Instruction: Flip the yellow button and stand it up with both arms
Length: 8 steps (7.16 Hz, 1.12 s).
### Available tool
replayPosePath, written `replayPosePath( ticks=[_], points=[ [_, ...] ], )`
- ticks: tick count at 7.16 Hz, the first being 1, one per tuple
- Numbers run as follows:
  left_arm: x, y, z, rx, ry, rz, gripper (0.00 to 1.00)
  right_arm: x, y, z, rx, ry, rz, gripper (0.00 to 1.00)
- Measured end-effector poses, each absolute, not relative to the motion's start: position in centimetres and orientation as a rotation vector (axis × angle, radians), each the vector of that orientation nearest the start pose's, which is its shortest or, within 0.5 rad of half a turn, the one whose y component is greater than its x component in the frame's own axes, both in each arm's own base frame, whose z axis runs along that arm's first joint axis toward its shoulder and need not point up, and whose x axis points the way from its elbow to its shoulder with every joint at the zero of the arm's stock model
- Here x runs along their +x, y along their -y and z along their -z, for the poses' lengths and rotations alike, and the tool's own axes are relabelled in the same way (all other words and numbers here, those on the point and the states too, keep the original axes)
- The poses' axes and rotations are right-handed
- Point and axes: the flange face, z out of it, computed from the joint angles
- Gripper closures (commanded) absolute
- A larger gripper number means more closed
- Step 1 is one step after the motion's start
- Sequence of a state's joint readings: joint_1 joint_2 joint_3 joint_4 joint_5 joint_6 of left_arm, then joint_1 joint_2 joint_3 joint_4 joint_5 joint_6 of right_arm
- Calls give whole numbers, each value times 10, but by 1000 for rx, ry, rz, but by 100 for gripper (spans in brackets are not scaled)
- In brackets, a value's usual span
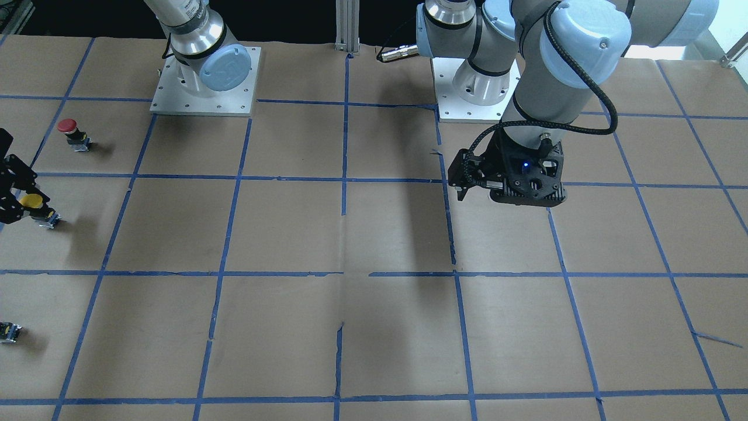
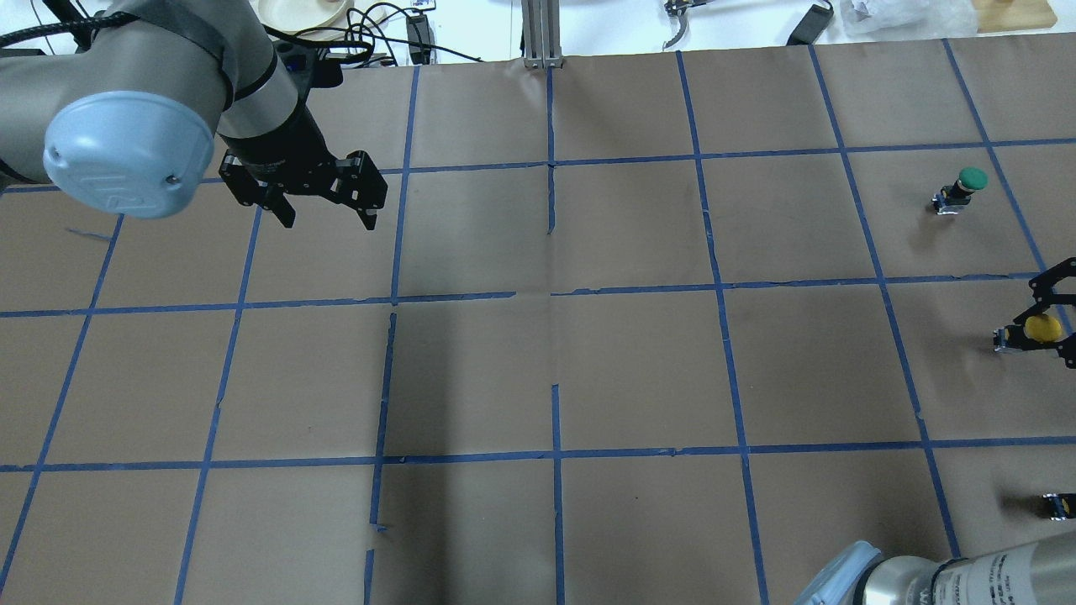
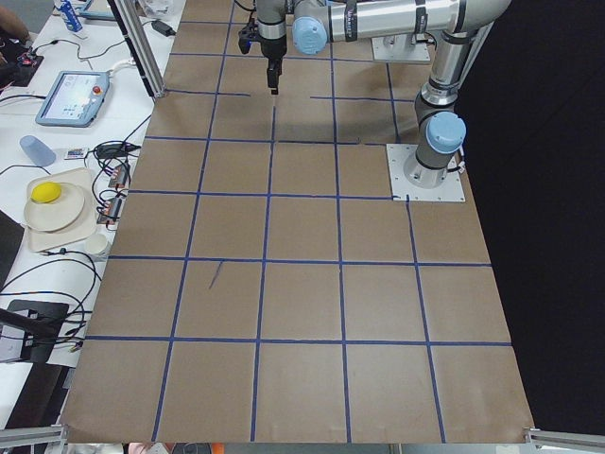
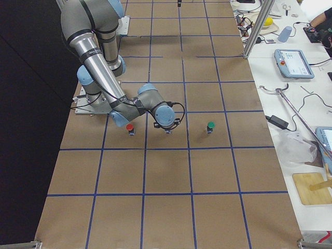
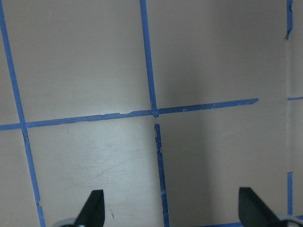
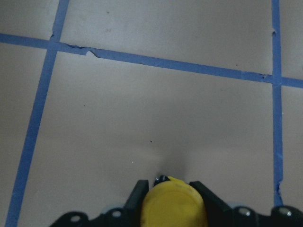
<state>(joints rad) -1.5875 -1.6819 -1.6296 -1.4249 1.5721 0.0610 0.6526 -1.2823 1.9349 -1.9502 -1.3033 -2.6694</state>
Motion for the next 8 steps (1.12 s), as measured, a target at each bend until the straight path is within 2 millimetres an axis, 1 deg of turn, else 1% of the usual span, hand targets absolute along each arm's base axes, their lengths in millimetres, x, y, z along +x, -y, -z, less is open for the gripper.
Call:
replayPosePath(
  ticks=[1, 2, 3, 4, 5, 6, 7, 8],
  points=[
    [-142, 529, -418, 120, -3140, -34, 0, -304, 432, -209, -2182, -1901, 464, 0],
    [-141, 529, -419, 116, -3144, -28, 0, -305, 433, -210, -2162, -1925, 457, 0],
    [-136, 530, -421, 104, -3146, -24, 0, -305, 434, -218, -2128, -1976, 444, 1],
    [-130, 531, -422, 90, -3146, -21, 0, -305, 437, -235, -2104, -2035, 430, 1],
    [-126, 532, -424, 79, -3146, -14, 0, -300, 440, -259, -2077, -2097, 419, 1],
    [-125, 532, -427, 73, -3147, -6, 0, -286, 442, -284, -2039, -2155, 405, 1],
    [-125, 533, -429, 70, -3147, 0, 0, -264, 443, -312, -1972, -2223, 389, 1],
    [-125, 533, -430, 68, -3148, 0, 0, -235, 444, -344, -1880, -2300, 369, 0]
  ],
)
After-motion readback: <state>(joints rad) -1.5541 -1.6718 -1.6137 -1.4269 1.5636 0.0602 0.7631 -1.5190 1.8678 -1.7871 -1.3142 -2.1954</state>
